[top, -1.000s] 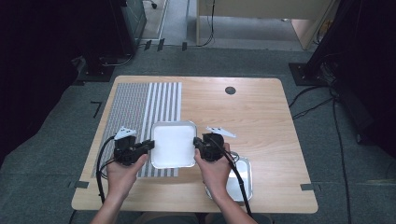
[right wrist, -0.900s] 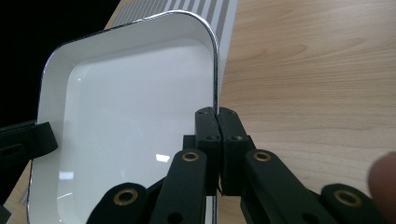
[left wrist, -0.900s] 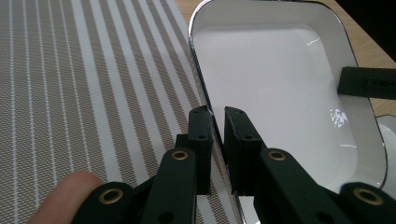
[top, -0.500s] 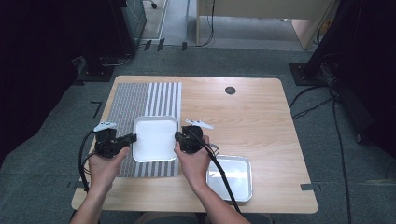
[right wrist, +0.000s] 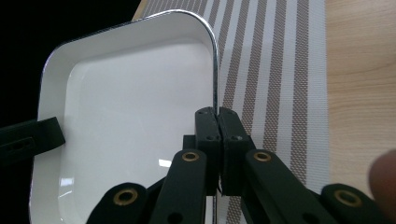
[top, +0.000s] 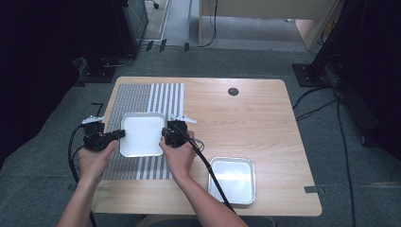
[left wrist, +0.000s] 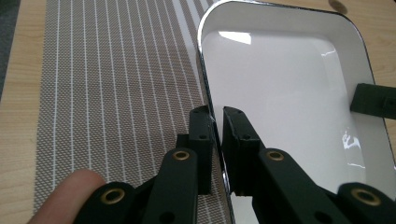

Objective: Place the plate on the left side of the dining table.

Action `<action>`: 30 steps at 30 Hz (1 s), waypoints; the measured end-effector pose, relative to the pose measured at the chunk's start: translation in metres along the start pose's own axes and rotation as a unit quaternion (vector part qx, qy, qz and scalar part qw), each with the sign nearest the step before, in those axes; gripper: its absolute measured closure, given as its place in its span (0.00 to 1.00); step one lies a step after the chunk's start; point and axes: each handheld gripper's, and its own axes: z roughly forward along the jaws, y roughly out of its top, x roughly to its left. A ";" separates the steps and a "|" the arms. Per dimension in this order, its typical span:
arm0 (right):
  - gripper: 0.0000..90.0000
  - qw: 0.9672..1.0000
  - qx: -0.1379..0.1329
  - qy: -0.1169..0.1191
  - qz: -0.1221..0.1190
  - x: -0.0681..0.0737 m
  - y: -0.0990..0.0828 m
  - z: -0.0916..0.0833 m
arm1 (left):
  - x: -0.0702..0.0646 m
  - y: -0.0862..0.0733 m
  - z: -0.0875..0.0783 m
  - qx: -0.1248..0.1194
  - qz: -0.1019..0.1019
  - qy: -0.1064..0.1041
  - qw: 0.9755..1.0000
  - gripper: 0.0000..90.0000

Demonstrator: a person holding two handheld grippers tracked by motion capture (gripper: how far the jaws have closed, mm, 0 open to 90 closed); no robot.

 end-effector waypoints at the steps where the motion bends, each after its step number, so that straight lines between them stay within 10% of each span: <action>1: 1.00 1.000 0.002 -0.001 0.007 0.002 0.001 0.008 | 0.007 0.004 0.003 0.004 0.002 0.001 1.000 0.91; 30: 0.99 0.997 0.027 -0.051 0.058 0.004 0.024 0.091 | 0.060 0.049 0.079 0.055 -0.033 0.027 0.998 0.99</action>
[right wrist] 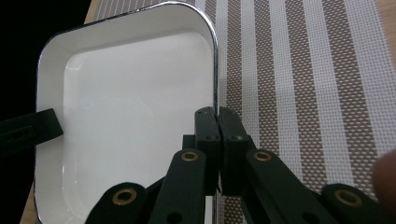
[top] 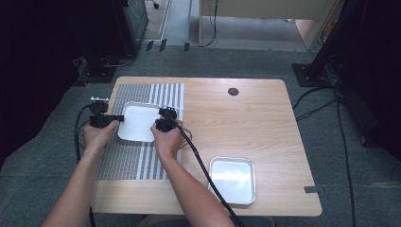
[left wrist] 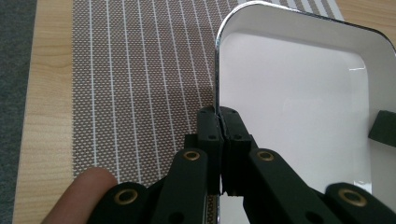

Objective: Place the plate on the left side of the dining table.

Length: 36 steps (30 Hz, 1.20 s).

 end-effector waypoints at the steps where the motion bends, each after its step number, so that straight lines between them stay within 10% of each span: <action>1: 0.99 1.000 -0.002 -0.004 -0.005 0.001 0.001 0.004 | 0.002 0.000 0.005 0.006 -0.005 0.000 1.000 0.99; 36: 0.95 1.000 0.009 -0.010 -0.024 -0.012 0.007 0.031 | 0.010 0.002 0.035 0.027 -0.030 0.003 0.999 0.98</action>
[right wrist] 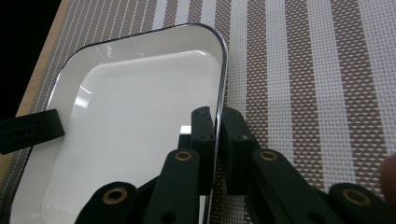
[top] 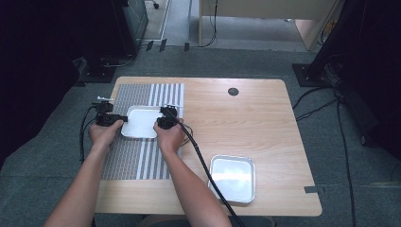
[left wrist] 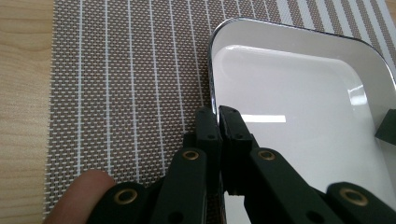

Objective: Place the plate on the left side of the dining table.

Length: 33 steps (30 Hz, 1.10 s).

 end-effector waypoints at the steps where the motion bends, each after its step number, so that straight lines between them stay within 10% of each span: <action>1: 0.95 1.000 -0.001 0.001 -0.004 0.000 0.000 0.000 | 0.000 0.000 0.000 0.000 0.000 0.001 1.000 0.98; 15: 0.75 0.998 0.030 0.048 0.033 -0.009 0.010 0.000 | -0.001 -0.001 -0.003 -0.002 0.007 -0.013 1.000 0.78; 24: 0.61 0.999 -0.001 0.033 -0.021 -0.014 0.016 -0.010 | 0.009 -0.010 -0.017 -0.032 -0.001 -0.036 0.999 0.43; 27: 0.56 0.997 -0.011 0.033 -0.066 -0.011 0.015 -0.018 | 0.016 -0.017 -0.029 -0.059 -0.002 -0.052 0.997 0.41; 32: 0.48 0.996 -0.007 0.054 -0.077 -0.011 0.018 -0.029 | 0.012 -0.023 -0.042 -0.081 0.017 -0.043 0.996 0.31; 33: 0.49 0.992 -0.007 0.064 -0.112 -0.011 0.018 -0.035 | 0.009 -0.026 -0.050 -0.097 0.021 -0.043 0.994 0.28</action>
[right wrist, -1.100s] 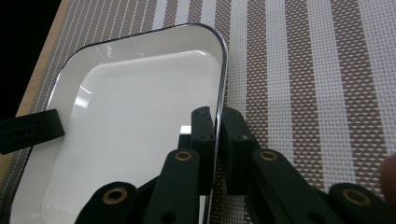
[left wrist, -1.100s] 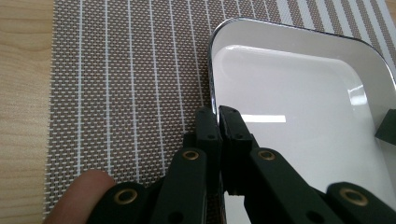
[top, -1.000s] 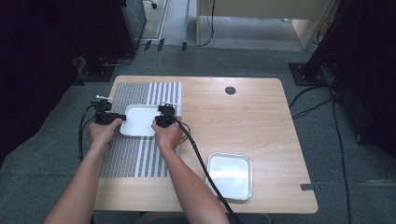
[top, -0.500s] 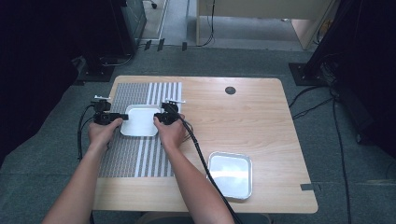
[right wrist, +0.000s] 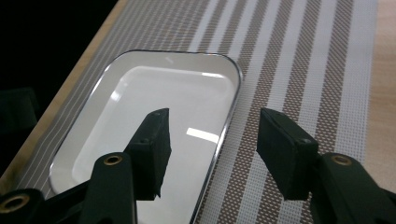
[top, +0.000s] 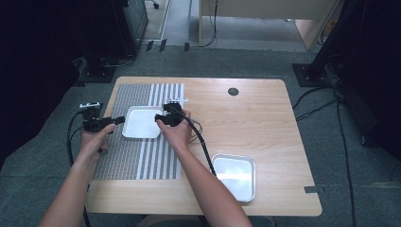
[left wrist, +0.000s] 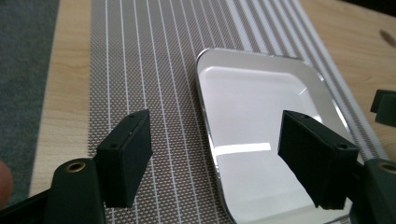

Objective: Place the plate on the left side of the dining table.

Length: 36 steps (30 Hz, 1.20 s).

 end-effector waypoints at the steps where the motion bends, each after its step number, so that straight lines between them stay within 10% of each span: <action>1: 0.49 1.000 0.000 0.000 0.000 0.000 0.000 0.000 | 0.000 0.000 0.000 0.000 0.000 0.000 1.000 0.27; 3: 0.44 0.999 0.003 -0.003 -0.037 0.000 -0.001 -0.009 | -0.003 -0.003 -0.005 -0.001 0.008 0.009 1.000 0.24; 12: 0.33 0.998 -0.010 -0.002 -0.057 -0.015 -0.002 -0.038 | -0.023 -0.016 -0.014 0.001 0.035 0.009 0.999 0.17; 16: 0.32 0.998 -0.008 -0.008 -0.060 -0.029 -0.004 -0.054 | -0.039 -0.024 -0.019 0.000 0.078 0.043 0.996 0.16; 36: 0.28 0.996 -0.016 -0.014 -0.086 -0.053 -0.015 -0.100 | -0.060 -0.051 -0.038 -0.017 0.090 0.043 0.995 0.15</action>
